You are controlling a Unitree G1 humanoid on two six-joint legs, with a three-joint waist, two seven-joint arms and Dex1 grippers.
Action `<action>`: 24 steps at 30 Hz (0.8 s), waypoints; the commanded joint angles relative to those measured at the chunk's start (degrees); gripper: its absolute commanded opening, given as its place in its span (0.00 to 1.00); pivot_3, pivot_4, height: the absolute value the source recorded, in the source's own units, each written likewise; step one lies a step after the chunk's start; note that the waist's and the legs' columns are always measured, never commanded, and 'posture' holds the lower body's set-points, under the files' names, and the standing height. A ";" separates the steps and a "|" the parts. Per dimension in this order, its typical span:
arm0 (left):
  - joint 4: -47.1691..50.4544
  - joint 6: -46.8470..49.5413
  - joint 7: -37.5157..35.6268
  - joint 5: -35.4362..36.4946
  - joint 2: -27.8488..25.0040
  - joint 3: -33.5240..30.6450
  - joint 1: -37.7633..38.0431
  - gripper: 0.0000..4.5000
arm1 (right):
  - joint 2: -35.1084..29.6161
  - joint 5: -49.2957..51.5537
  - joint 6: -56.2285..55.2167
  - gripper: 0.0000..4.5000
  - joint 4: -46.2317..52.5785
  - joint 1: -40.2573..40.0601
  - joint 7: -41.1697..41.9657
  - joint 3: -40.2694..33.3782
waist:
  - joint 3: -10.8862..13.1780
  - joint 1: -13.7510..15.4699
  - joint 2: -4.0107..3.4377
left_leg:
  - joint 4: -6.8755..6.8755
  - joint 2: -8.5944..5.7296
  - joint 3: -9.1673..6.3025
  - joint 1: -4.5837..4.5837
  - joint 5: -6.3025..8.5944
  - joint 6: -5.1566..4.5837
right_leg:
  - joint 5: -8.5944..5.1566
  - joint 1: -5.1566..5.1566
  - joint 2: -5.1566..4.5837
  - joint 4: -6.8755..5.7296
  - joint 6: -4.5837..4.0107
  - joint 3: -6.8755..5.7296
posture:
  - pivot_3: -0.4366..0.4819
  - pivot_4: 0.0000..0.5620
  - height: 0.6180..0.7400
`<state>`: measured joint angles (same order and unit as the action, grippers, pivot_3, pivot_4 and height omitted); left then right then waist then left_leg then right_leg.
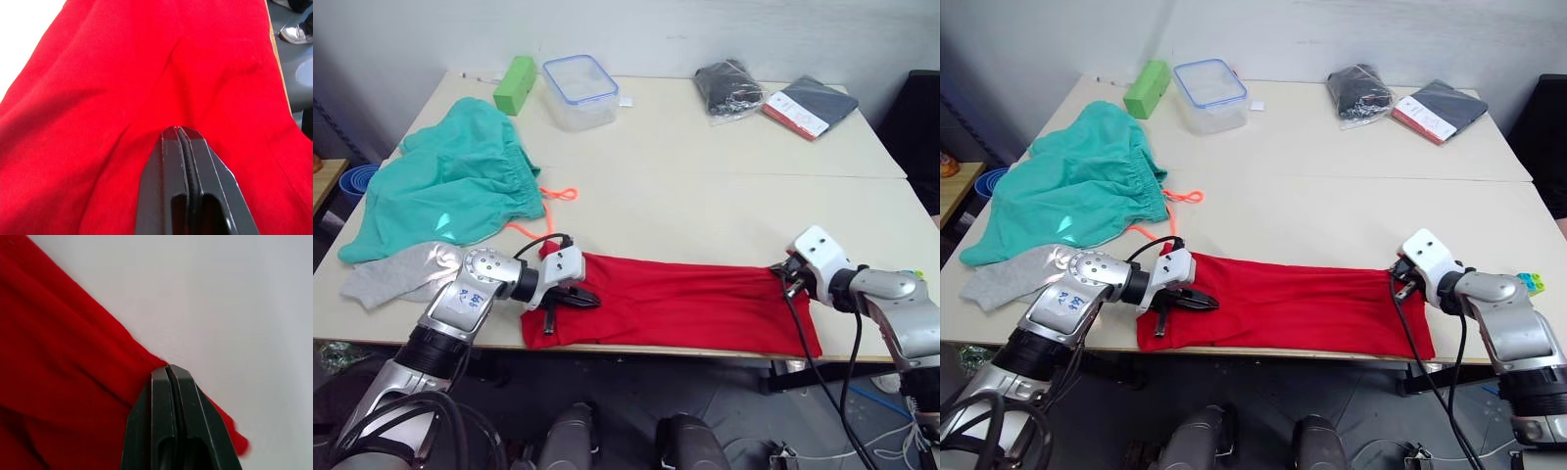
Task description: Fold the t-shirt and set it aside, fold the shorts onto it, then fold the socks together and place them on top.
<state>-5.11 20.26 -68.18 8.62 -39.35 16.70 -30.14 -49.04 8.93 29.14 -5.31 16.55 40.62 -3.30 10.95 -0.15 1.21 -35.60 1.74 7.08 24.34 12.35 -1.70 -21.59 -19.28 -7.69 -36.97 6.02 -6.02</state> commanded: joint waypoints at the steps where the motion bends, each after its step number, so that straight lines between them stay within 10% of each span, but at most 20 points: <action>1: -2.71 0.10 0.27 -2.51 -1.56 0.67 2.28 0.01 | -0.46 2.01 -0.34 0.00 0.17 -0.80 -0.02 -5.53 | -0.04 -0.02 -0.08 | 0.02 0.00 0.02 -0.01 -0.09 0.06 | 0.00 -0.02 0.01 0.00 0.00 0.02 | 0.48 0.27 1.00; 17: -6.89 13.10 3.03 9.61 6.27 -10.59 -7.74 0.01 | 0.78 5.14 8.50 0.00 12.97 -7.01 -0.03 -3.70 | 0.02 0.14 -0.23 | 0.25 -0.05 0.08 0.20 -0.37 -0.16 | -0.02 -0.32 -0.01 -0.01 -0.04 0.03 | 0.48 0.27 1.00; 24: -21.87 1.39 7.00 -1.01 8.15 -4.76 -12.17 0.01 | -4.95 2.50 5.46 0.00 10.94 -12.78 3.68 -4.29 | 0.04 0.26 -0.17 | 0.25 -0.08 0.11 0.11 -0.41 -0.10 | -0.01 -0.26 0.07 0.01 -0.02 -0.09 | 0.48 0.27 1.00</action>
<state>-24.96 25.15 -61.35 10.07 -31.26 10.68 -42.01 -52.70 12.68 34.04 7.09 5.71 43.20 -7.33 10.98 0.10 1.04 -35.35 1.67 7.19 24.46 11.94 -1.81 -21.60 -19.53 -7.61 -36.96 6.00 -6.13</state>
